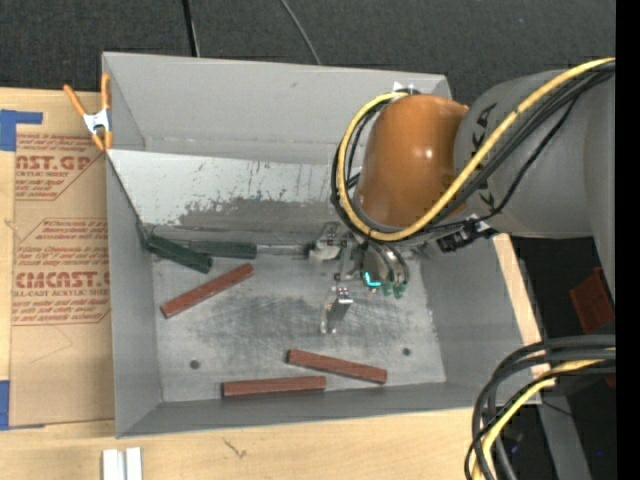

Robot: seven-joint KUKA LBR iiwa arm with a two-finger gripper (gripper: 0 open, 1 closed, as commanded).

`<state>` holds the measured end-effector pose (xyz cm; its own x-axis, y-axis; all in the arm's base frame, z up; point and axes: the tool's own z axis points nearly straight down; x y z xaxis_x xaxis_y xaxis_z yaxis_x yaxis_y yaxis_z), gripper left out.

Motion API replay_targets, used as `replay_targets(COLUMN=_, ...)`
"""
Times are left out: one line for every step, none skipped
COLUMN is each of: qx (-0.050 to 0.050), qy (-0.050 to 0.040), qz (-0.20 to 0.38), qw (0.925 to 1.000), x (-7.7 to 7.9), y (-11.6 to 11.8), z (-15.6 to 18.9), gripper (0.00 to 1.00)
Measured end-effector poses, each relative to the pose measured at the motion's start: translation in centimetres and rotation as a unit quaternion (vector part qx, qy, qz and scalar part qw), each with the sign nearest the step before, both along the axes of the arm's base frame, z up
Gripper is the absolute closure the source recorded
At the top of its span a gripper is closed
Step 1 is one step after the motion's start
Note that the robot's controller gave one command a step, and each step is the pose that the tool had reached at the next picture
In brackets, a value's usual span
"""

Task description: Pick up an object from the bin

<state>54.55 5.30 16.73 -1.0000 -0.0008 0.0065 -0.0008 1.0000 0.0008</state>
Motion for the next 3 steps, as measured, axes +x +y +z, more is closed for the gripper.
replay_targets(qx=0.000, qy=-0.0038, qz=0.000, qw=1.0000, x=0.2, y=0.0, z=0.4, gripper=0.00)
replay_targets(qx=0.000, qy=-0.0024, qz=0.059, qw=0.9983, x=-5.1, y=-1.1, z=-8.2, gripper=1.00)
replay_targets(qx=0.001, qy=-0.0112, qz=0.058, qw=0.9982, x=-4.7, y=-1.0, z=-8.1, gripper=0.00)
